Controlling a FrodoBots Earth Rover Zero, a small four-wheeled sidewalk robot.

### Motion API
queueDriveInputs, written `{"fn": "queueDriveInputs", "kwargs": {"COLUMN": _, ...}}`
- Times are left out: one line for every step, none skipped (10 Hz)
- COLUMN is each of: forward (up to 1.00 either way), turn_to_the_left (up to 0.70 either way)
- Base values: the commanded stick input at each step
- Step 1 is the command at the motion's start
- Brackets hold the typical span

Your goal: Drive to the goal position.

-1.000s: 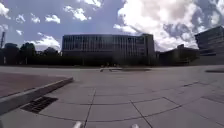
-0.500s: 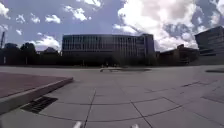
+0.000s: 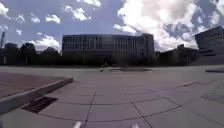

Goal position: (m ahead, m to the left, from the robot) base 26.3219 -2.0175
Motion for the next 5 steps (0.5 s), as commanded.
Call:
{"fn": "queueDriveInputs", "kwargs": {"forward": 0.06, "turn_to_the_left": 0.0}}
{"fn": "queueDriveInputs", "kwargs": {"forward": 0.06, "turn_to_the_left": 0.0}}
{"fn": "queueDriveInputs", "kwargs": {"forward": 0.06, "turn_to_the_left": 0.0}}
{"fn": "queueDriveInputs", "kwargs": {"forward": 0.05, "turn_to_the_left": 0.0}}
{"fn": "queueDriveInputs", "kwargs": {"forward": 0.06, "turn_to_the_left": 0.0}}
